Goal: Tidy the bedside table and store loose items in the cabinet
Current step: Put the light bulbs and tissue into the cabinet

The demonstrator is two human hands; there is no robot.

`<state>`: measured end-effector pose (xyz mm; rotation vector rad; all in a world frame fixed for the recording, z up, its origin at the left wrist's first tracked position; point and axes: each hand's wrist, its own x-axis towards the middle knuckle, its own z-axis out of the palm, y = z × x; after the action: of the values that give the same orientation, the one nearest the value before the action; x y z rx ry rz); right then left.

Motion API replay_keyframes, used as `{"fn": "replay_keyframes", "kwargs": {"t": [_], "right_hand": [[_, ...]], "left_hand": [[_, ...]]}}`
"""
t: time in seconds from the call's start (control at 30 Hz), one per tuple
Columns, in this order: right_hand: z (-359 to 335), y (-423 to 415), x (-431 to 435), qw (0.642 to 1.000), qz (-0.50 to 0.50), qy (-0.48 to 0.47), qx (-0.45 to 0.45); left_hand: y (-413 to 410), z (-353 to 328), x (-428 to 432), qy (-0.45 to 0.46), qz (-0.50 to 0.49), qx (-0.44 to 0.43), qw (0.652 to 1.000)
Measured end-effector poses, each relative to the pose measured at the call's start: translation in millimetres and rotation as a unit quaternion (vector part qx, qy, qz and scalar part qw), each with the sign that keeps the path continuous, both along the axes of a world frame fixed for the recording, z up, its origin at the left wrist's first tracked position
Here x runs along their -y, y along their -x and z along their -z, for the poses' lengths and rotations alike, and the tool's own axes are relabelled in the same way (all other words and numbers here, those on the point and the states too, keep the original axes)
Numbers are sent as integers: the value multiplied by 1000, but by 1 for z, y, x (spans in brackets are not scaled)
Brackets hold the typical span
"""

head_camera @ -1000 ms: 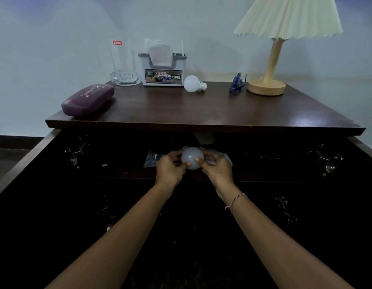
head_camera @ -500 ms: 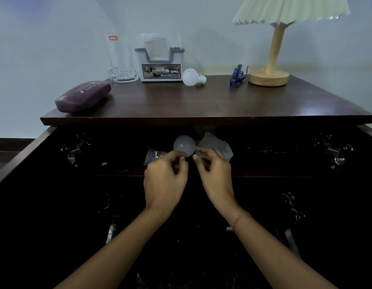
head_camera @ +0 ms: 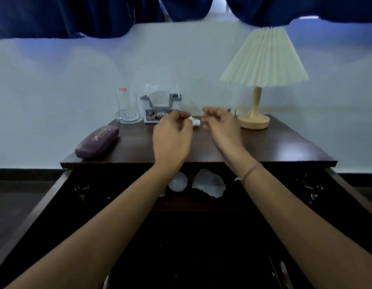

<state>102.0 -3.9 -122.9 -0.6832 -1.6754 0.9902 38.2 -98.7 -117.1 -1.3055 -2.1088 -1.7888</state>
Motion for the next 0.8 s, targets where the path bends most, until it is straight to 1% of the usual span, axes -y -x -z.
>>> {"fn": "replay_keyframes", "kwargs": {"t": [0.03, 0.07, 0.1, 0.13, 0.17, 0.27, 0.4, 0.57, 0.7, 0.8], "right_hand": [[2, 11, -19, 997, -7, 68, 35], [5, 21, -34, 989, -19, 134, 61], [10, 28, -43, 980, -28, 181, 80], [15, 33, -49, 974, -25, 201, 97], [18, 37, -51, 972, -16, 203, 114], [18, 42, -55, 974, -2, 176, 141], [18, 53, -64, 975, 9, 149, 165], [24, 68, -76, 978, 38, 165, 118], [26, 72, -80, 977, 17, 203, 55], [27, 73, -81, 977, 7, 208, 35]], "left_hand": [[8, -3, -15, 33, 28, 105, 993], [13, -7, -26, 48, 57, 213, 974], [20, -8, -36, 61, 78, 295, 950], [27, -8, -43, 70, 90, 337, 935], [34, -5, -48, 75, 97, 355, 927], [54, 3, -60, 61, 93, 385, 916], [70, 7, -73, 51, 121, 411, 902], [79, 12, -86, 110, 142, 357, 917], [84, 12, -94, 147, 153, 311, 926], [89, 13, -97, 164, 158, 292, 929]]}}
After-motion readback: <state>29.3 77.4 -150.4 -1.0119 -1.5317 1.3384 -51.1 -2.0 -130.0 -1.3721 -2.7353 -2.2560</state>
